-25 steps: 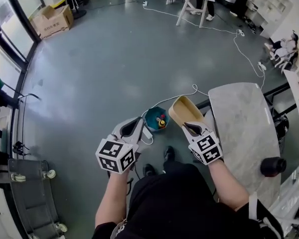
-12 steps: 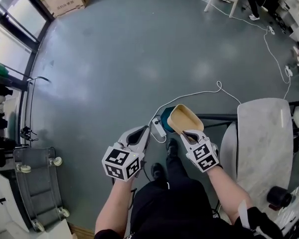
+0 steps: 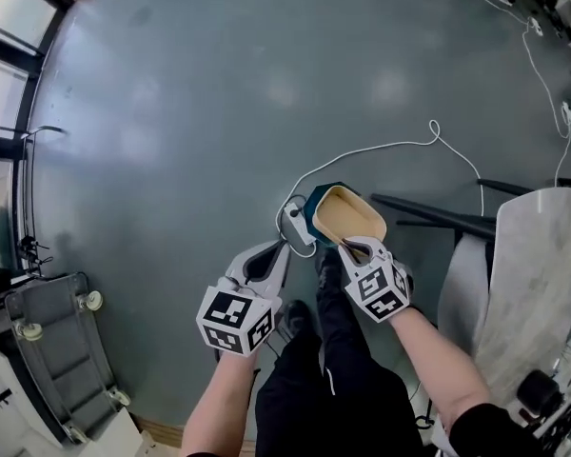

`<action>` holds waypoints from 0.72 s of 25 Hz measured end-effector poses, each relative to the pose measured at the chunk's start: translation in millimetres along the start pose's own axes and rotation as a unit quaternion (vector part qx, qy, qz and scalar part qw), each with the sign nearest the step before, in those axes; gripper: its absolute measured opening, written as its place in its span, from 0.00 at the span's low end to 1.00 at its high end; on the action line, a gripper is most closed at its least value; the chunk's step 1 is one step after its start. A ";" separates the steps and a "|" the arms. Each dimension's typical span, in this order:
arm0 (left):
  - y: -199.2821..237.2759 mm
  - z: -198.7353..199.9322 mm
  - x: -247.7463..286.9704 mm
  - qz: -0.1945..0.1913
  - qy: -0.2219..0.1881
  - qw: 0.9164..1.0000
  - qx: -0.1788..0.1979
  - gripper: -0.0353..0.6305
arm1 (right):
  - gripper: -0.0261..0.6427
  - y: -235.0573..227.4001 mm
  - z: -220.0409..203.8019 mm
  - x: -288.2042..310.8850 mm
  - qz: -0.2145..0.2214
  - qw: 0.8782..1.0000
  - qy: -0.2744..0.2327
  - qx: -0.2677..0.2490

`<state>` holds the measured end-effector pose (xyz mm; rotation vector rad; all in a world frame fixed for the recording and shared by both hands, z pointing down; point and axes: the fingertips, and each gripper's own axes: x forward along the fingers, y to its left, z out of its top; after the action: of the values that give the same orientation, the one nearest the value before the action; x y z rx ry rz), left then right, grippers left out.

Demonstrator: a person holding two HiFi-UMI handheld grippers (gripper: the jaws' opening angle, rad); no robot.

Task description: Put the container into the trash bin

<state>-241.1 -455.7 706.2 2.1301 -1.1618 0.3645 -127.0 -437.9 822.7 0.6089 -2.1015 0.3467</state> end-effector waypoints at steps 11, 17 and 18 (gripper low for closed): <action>47.5 -92.6 81.2 0.004 0.030 0.998 -0.046 0.07 | 0.06 4.5 -97.1 109.9 0.030 0.996 0.078 -0.005; 65.1 -115.5 81.7 0.019 0.041 0.997 -0.056 0.07 | 0.09 -18.3 -113.6 150.4 0.013 0.995 0.098 0.001; 68.4 -118.2 81.7 0.022 0.041 0.997 -0.059 0.06 | 0.22 -23.7 -114.9 156.1 0.007 0.995 0.100 0.013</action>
<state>-242.9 -453.2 865.3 1.9717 -1.1554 0.3906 -109.8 -450.9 1016.8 0.5516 -1.9122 0.4270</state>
